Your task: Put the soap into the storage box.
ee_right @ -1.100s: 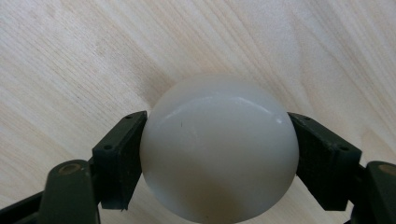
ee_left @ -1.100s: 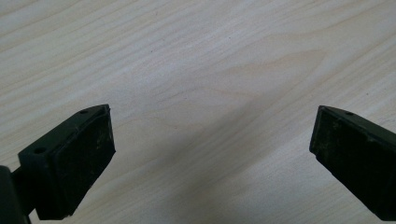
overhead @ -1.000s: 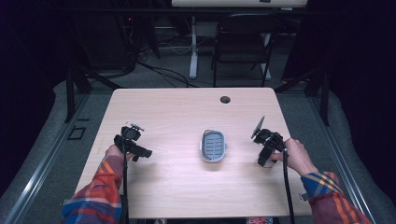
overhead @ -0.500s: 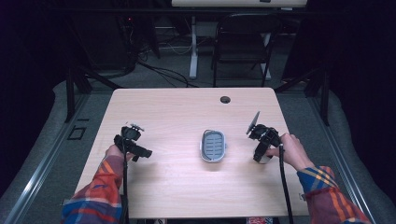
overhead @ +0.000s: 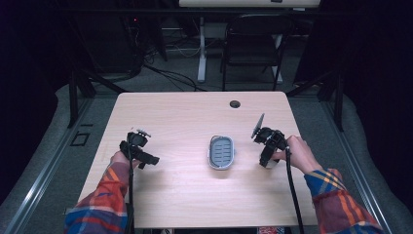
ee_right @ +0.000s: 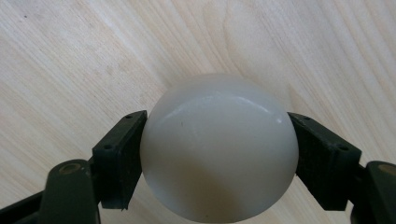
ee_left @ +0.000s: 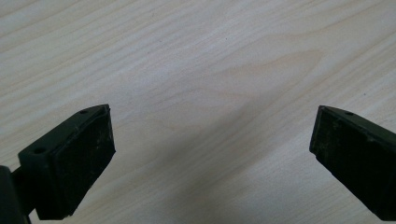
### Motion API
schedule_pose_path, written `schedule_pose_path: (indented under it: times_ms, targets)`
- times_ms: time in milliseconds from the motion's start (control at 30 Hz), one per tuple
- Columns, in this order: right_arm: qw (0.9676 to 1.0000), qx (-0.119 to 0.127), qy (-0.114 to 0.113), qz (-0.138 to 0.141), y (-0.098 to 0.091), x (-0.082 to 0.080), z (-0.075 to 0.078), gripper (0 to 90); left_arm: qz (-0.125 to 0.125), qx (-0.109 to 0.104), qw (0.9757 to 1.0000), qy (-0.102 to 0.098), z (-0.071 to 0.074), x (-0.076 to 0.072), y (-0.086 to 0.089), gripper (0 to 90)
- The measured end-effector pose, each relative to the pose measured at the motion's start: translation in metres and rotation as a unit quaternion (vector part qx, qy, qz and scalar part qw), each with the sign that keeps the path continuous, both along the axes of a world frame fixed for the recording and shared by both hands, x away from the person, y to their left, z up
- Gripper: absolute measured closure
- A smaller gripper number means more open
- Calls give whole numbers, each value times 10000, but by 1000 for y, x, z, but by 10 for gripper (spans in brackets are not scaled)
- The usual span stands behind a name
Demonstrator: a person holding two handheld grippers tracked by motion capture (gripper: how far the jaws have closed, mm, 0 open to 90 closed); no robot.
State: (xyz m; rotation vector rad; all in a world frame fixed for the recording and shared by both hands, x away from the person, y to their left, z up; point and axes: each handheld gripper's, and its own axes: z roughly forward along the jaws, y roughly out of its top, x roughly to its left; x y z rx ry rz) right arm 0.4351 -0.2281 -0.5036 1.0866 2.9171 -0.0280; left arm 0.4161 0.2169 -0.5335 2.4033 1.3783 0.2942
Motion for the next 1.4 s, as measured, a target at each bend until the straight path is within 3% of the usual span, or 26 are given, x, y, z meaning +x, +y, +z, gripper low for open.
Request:
schedule_pose_path:
  times_ms: [1400]
  targets:
    - [9993, -31, -149, 355, 40, 21, 35, 240, -32, 0, 10000, 3, 0, 1, -2, 1]
